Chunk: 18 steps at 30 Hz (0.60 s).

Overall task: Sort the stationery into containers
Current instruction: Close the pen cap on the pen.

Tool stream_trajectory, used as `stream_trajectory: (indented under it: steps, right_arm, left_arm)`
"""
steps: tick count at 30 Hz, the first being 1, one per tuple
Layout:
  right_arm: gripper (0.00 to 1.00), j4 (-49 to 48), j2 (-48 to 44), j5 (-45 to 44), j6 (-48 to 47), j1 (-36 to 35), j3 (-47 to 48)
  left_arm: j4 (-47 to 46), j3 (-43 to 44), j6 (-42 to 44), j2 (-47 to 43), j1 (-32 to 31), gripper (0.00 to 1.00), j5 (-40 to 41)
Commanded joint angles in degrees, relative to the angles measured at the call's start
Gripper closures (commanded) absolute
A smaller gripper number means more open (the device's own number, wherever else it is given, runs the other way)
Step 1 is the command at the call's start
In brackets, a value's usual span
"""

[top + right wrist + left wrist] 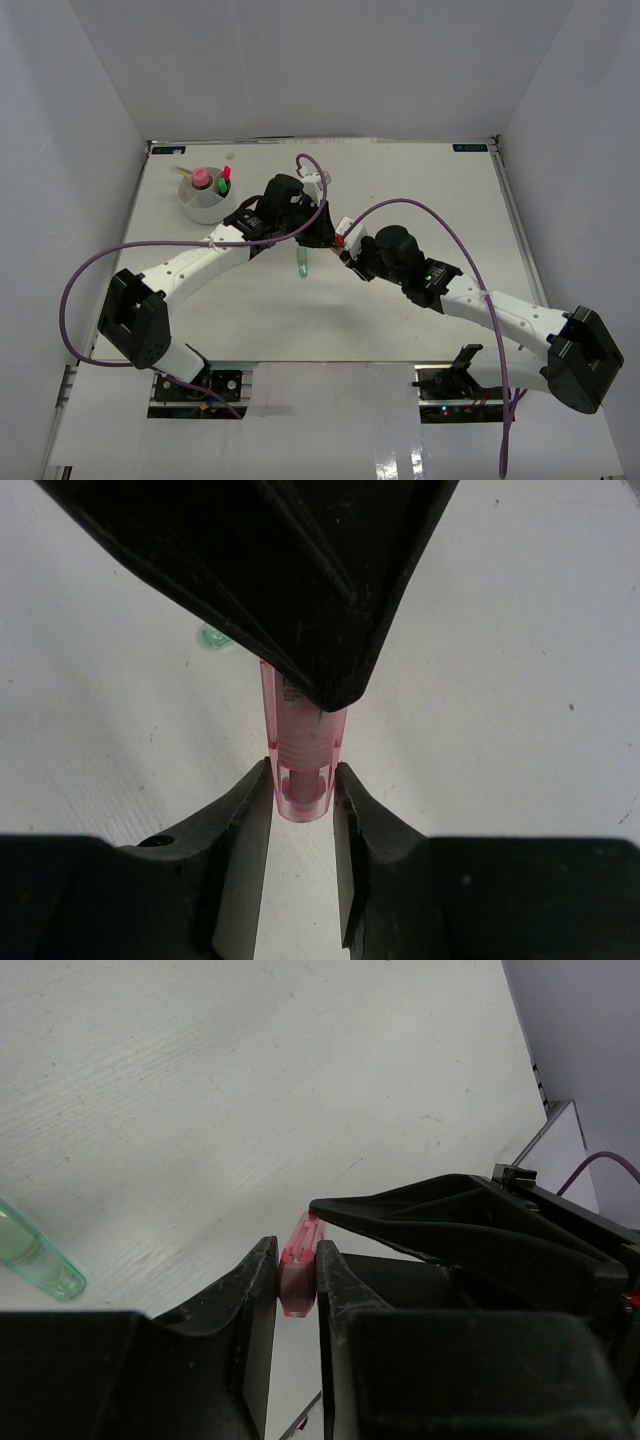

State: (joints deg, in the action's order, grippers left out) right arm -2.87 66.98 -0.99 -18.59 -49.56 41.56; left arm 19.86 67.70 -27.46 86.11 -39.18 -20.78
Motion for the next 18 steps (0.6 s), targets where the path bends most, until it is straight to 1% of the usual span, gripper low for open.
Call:
stream_trajectory:
  steps: [1,3,4,5,6,9,12,17,18]
  right_arm:
    - [0.86,-21.21,-2.29,5.65,-0.83,-1.42,8.1]
    - [0.81,-21.21,-2.64,5.22,-0.83,-1.33,6.79]
    - [0.75,-21.21,-2.91,5.13,-0.83,-1.33,6.17]
    - [0.72,-21.21,-3.34,4.86,-0.83,-1.42,5.55]
    - [0.66,-21.29,-3.61,4.77,-0.75,-1.33,4.5]
    - [0.59,-21.21,-4.93,3.99,-0.83,-1.33,2.65]
    - [0.45,-20.86,-6.33,2.67,-1.01,-1.33,0.28]
    - [0.26,-19.28,-8.71,1.43,-1.62,-1.33,-2.01]
    - [0.2,-18.75,-9.14,1.35,-1.71,-1.33,-2.27]
  left_arm:
    - [2.11,-2.05,-0.57,1.09,-3.27,0.75,-1.73]
    - [2.38,-1.7,-0.31,0.21,-3.27,0.75,-0.94]
    - [2.55,-1.52,-0.22,-0.14,-3.19,0.75,-0.06]
    - [2.64,-1.35,0.04,-0.41,-3.18,0.75,0.38]
    - [3.17,-1.08,0.3,-0.93,-3.1,0.75,0.91]
    - [3.52,-0.64,0.83,-1.81,-2.66,0.78,2.32]
    - [4.31,-0.11,1.53,-2.87,-2.31,0.79,3.81]
    - [6.07,1.38,2.5,-3.14,-1.69,0.8,5.74]
    - [6.33,1.47,2.59,-3.22,-1.6,0.8,6.79]
